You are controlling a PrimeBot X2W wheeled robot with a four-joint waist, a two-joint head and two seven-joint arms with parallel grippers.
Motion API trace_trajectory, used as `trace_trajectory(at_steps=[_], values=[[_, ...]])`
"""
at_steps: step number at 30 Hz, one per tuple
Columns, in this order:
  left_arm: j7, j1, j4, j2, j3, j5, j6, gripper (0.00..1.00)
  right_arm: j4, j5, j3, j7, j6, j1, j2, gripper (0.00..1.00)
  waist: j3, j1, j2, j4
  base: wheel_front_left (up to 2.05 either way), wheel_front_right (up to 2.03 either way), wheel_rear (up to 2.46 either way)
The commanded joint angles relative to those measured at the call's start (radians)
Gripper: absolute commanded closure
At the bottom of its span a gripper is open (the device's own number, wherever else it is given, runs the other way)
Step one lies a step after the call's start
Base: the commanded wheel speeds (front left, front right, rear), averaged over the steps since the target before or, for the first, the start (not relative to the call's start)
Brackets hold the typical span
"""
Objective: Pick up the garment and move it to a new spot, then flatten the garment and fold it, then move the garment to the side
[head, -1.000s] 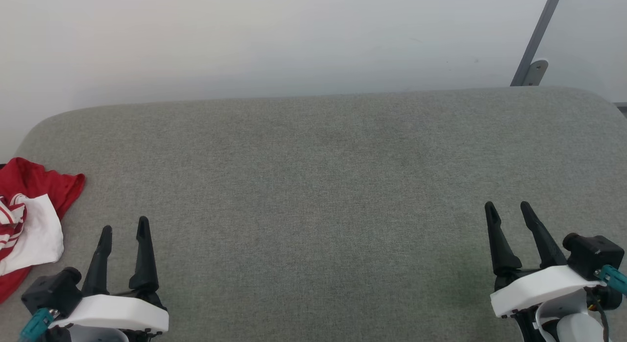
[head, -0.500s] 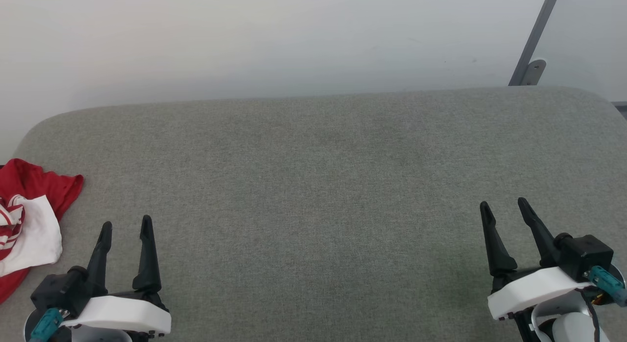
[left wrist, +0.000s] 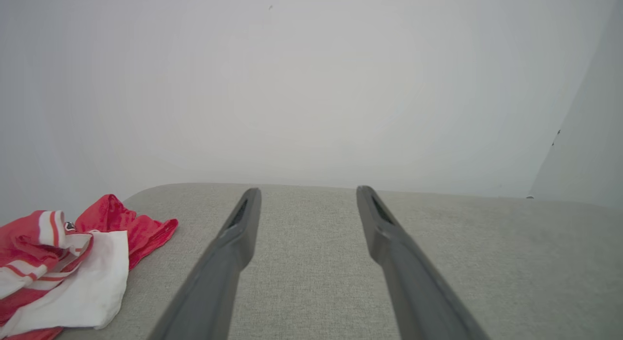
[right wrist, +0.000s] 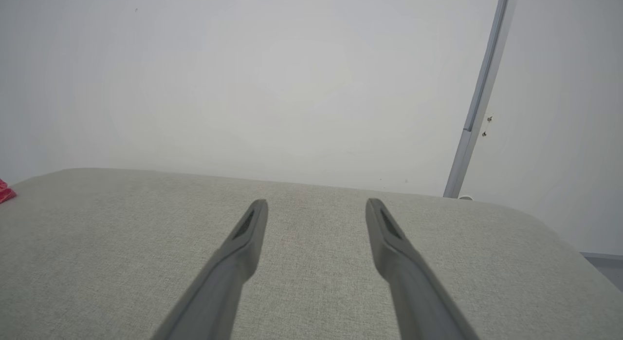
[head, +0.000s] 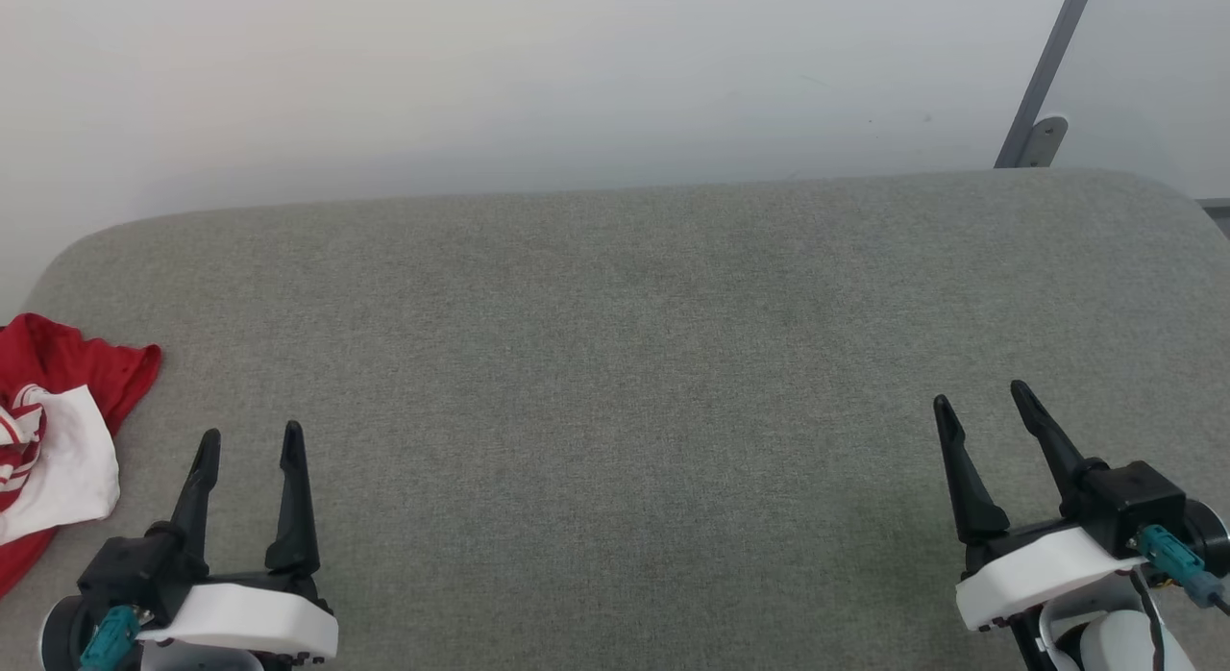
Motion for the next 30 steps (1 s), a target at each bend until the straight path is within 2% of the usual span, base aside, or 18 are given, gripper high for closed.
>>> trace_trajectory(at_steps=[1,17,22,30], values=[[-0.01,0.013,-0.005,0.005,0.0,0.02,-0.005,0.0,-0.004,-0.021,0.0,-0.011,0.001,-0.012,-0.004,0.0,0.0,0.0,-0.0001,0.0,0.0,0.0,0.0],[-0.012,0.016,-0.001,0.006,-0.005,-0.005,-0.005,0.0,-0.017,-0.047,-0.034,-0.011,0.001,0.002,0.007,0.0,0.0,0.0,-0.0001,-0.001,0.0,0.0,0.0],[-0.011,0.012,0.007,-0.001,-0.008,-0.041,-0.005,0.0,-0.017,-0.055,-0.045,-0.011,0.001,0.006,0.011,0.0,-0.002,0.0,-0.0001,0.003,0.0,0.0,0.0],[-0.011,0.007,0.024,-0.001,-0.005,-0.074,-0.005,0.0,-0.026,-0.052,-0.039,-0.011,0.001,0.017,0.015,0.0,-0.015,0.0,-0.0001,0.052,0.0,0.0,0.0]])
